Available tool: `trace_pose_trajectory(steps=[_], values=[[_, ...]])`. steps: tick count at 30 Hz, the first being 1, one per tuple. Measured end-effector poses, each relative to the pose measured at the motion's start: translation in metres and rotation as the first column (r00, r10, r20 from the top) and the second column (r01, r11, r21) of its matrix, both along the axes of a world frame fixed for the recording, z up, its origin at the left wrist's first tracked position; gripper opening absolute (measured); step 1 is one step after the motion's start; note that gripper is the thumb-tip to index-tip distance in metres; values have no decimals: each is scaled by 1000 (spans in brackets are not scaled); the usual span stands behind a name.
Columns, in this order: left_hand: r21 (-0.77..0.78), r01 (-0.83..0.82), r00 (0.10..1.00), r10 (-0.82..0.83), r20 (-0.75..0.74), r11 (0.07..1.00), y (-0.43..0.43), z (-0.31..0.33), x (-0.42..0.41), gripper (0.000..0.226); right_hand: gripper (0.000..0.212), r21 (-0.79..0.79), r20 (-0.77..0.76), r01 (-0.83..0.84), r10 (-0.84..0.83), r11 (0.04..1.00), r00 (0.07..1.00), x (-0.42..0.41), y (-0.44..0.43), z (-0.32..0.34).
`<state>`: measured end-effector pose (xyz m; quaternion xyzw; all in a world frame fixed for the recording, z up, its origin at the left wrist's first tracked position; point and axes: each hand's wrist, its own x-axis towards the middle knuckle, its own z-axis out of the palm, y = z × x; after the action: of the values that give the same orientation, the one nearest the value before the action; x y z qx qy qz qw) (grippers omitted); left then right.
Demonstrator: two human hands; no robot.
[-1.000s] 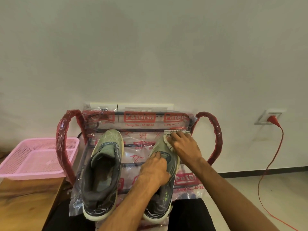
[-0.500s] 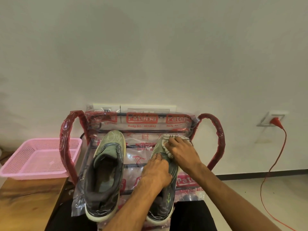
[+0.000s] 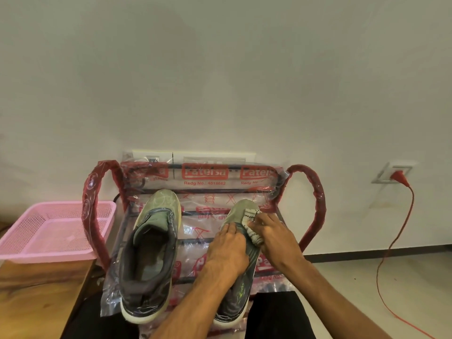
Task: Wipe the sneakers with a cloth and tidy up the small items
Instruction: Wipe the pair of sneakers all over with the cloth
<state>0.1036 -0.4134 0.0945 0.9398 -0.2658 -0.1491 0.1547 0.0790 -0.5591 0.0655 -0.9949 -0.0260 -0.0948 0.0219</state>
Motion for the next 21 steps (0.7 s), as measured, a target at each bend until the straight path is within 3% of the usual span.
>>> trace_pose_trajectory(steps=[6,15,21], values=[[-2,-15,1000,15,-8,1000,-3,0,0,68,47,-81,6,60,-60,995,998,7,2,5],[32,-35,999,35,21,999,-2,-4,3,67,52,157,-38,55,-49,986,998,2,5,3],[41,-33,999,32,25,999,-1,-6,4,73,51,90,21,93,-95,992,995,24,6,8]])
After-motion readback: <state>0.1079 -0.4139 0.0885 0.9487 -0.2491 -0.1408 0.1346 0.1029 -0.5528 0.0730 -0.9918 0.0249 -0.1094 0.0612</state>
